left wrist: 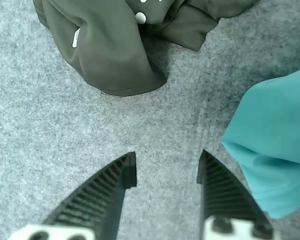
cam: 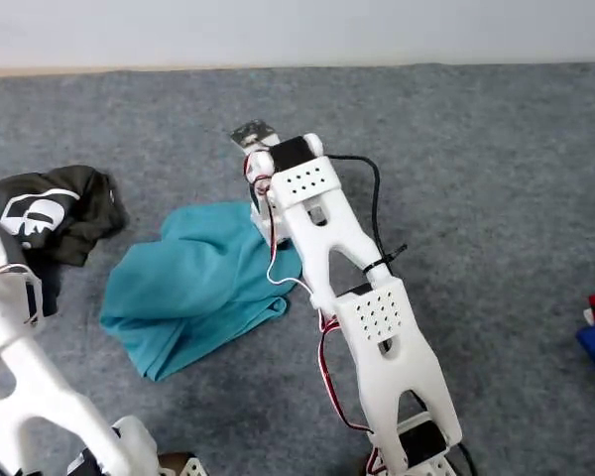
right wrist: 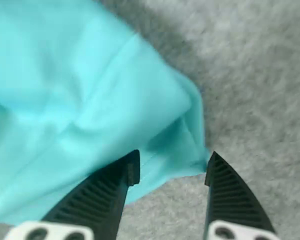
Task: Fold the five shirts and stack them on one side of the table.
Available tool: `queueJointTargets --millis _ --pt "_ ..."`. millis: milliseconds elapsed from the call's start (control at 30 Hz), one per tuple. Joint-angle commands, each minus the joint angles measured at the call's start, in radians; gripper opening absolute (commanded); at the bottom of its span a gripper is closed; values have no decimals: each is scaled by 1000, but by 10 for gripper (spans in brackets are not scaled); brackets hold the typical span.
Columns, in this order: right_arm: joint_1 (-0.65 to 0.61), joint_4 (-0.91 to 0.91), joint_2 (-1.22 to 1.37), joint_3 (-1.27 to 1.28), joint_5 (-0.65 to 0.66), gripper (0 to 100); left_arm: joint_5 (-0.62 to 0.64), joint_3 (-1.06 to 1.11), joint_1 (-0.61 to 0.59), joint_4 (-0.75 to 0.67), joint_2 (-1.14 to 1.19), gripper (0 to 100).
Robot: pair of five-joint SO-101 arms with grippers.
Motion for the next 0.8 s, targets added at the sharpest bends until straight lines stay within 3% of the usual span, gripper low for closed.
queueJointTargets --millis 0,567,767 --pt "-4 42 -88 8 -11 223 2 -4 0 -18 -28 202" --pt "-51 42 -88 11 -11 222 2 -4 -5 -12 -28 202" --pt "-48 39 -53 9 -5 156 2 -4 -5 -11 -28 202"
